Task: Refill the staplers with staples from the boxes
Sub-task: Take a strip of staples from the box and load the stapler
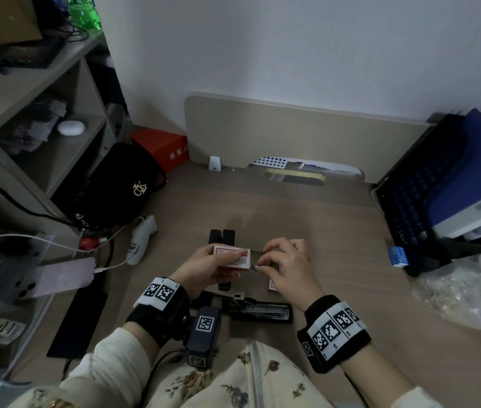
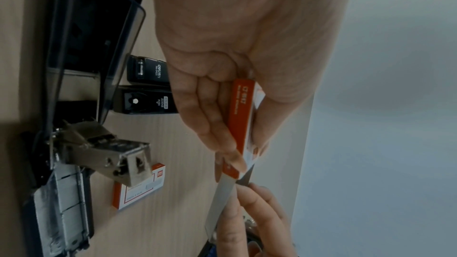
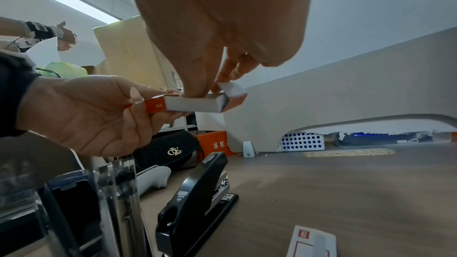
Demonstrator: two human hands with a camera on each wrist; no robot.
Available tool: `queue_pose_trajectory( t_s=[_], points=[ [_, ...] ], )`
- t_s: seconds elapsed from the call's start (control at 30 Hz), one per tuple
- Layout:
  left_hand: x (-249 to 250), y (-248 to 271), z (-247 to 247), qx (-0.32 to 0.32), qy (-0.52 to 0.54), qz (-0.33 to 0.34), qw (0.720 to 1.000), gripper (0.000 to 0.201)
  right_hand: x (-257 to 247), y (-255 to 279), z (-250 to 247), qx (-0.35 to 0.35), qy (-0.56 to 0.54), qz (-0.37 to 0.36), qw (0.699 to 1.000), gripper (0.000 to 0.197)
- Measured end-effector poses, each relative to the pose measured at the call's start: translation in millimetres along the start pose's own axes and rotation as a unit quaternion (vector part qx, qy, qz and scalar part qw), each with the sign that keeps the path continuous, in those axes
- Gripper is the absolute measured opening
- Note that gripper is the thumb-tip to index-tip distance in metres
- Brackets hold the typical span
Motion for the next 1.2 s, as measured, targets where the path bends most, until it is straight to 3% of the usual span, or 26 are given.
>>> queue_pose_trajectory(
  t_s=[0.33,0.5,0.7,0.83,0.97,1.07,1.2],
  points=[
    [-2.1,-1.5,-0.7,-0.003,0.001,-0.026,1.0,0.031,-3.7,-1.1,-7.4,0.021,-0.018,0.004,1.0,0.022],
    [-2.5,-2.7,-2.6,0.001,-0.001,-0.035,0.999,0.031,-2.8,-1.7,-13.5,0.015,-0.125,0.055,0.99,0.004],
    [-4.0,-2.2,-2.1,0.005,-0.005,-0.029,1.0,0.02,-5.9,-3.6,-16.6,0.046,-0.331,0.168,0.927,0.006],
    [-4.2,-2.5,-6.5,0.01,-0.019,-0.026,0.999,0.025,0.7,-3.4,-18.5,0.064,-0.396,0.206,0.893,0.005],
    [-2.7,-3.0,-9.7,0.005,-0.021,-0.021,1.0,0.05,13.0,-1.3,-21.7,0.077,-0.415,0.23,0.877,0.003],
    [-2.7,-3.7,-11.1,0.003,-0.021,-0.02,1.0,0.042,23.0,1.2,-21.3,0.099,-0.408,0.244,0.874,0.007],
    [-4.5,-6.0,-13.7,0.006,-0.025,-0.021,0.999,0.046,36.6,7.2,-16.9,0.122,-0.4,0.258,0.871,0.008]
  ],
)
Point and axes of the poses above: each hand's wrist, its own y-axis away from the middle knuckle, its own z-axis out of the palm, x = y × z, the point moved 2 cm from there along -y, towards the middle knuckle
